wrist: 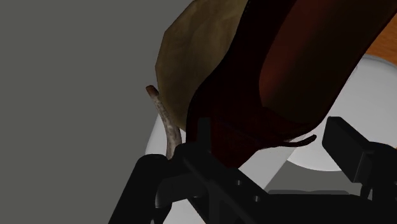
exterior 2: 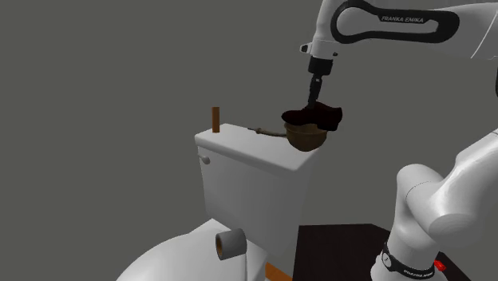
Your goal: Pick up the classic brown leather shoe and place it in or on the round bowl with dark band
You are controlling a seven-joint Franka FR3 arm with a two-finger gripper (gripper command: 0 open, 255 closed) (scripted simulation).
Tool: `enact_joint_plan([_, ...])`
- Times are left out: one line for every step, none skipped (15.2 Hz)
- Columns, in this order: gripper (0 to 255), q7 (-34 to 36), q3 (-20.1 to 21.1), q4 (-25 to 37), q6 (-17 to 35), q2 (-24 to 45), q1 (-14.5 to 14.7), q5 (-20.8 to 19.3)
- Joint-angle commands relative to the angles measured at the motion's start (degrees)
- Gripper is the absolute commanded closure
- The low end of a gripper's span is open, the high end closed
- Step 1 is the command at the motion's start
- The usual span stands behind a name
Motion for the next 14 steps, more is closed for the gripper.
enact_joint_plan([255,0.0,0.0,-0.4,0.2,-0.1,0.0,-0.1])
enact_joint_plan([255,0.0,0.0,-0.4,0.2,-0.1,0.0,-0.1])
enact_joint_plan([255,0.0,0.0,-0.4,0.2,-0.1,0.0,-0.1])
enact_joint_plan([255,0.0,0.0,-0.4,0.2,-0.1,0.0,-0.1])
enact_joint_plan([255,0.0,0.0,-0.4,0.2,-0.1,0.0,-0.1])
enact_joint_plan([255,0.0,0.0,-0.4,0.2,-0.1,0.0,-0.1])
enact_joint_plan([0,0.0,0.0,-0.4,0.2,-0.1,0.0,-0.1])
enact_joint_plan([0,0.0,0.0,-0.5,0.2,-0.2,-0.1,-0.1])
enact_joint_plan([0,0.0,0.0,-0.4,0.2,-0.2,-0.1,-0.1])
enact_joint_plan([0,0.0,0.0,-0.4,0.2,-0.2,-0.1,-0.1])
enact_joint_plan([0,0.0,0.0,-0.4,0.2,-0.2,-0.1,-0.1])
enact_joint_plan([0,0.0,0.0,-0.4,0.2,-0.1,0.0,-0.1])
enact_joint_plan([0,-0.1,0.3,1.8,-1.6,0.3,0.1,0.2])
enact_joint_plan([0,-0.3,0.5,4.1,-3.5,0.8,0.3,0.5])
